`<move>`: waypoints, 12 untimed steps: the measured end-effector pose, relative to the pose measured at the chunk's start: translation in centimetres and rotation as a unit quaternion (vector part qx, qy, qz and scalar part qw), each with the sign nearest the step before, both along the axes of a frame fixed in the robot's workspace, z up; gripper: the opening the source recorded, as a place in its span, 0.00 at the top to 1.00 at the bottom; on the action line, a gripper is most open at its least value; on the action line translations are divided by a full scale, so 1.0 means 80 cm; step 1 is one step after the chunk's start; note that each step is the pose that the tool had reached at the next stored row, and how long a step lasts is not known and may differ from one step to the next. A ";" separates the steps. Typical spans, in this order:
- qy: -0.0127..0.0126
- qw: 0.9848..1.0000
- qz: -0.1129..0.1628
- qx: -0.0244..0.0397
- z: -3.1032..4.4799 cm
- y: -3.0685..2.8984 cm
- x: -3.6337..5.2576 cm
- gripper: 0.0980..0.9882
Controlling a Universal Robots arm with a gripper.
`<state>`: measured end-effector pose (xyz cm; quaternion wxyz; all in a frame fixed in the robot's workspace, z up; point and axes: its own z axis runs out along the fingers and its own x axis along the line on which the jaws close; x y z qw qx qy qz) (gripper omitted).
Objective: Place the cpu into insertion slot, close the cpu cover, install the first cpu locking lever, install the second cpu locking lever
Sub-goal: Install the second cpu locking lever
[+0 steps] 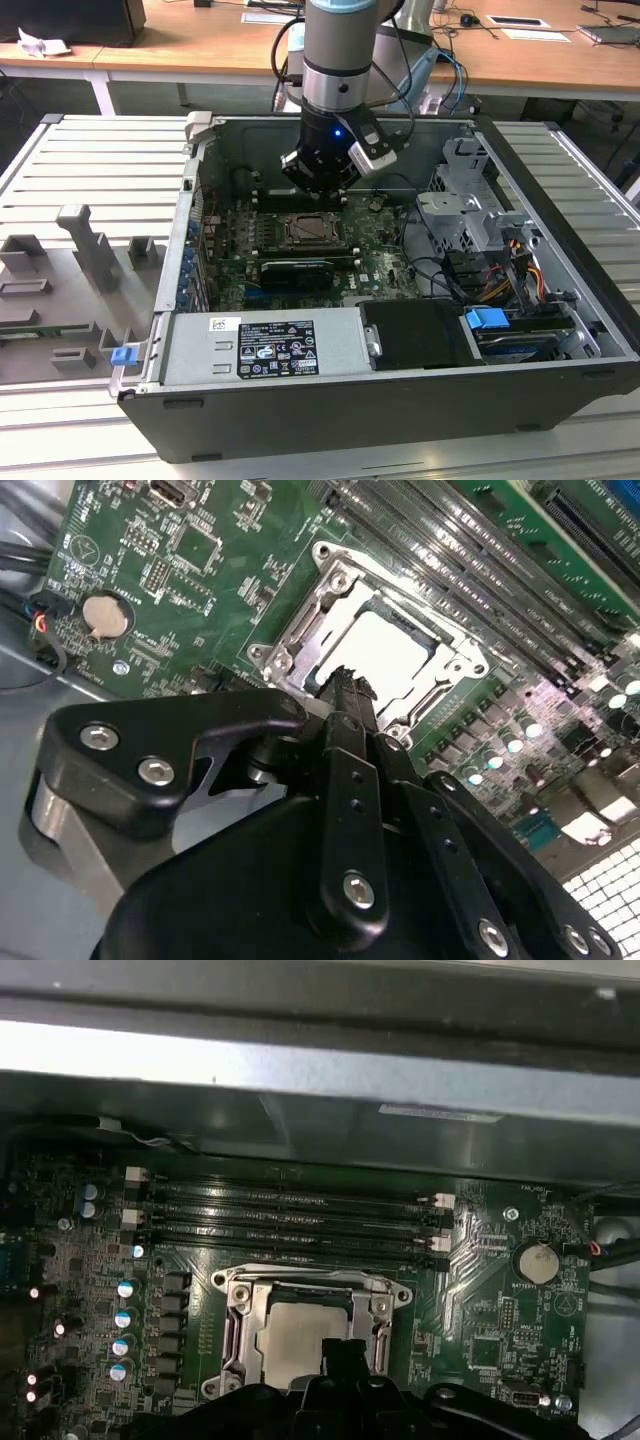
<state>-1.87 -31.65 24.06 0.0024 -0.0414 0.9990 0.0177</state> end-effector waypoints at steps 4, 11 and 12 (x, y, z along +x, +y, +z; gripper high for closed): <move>0.000 1.000 0.000 0.011 -0.0034 -0.0154 0.000 0.99; 0.001 1.000 0.000 0.011 -0.0054 -0.0281 0.000 0.99; 0.001 1.000 0.000 0.011 -0.0056 -0.0294 0.000 0.99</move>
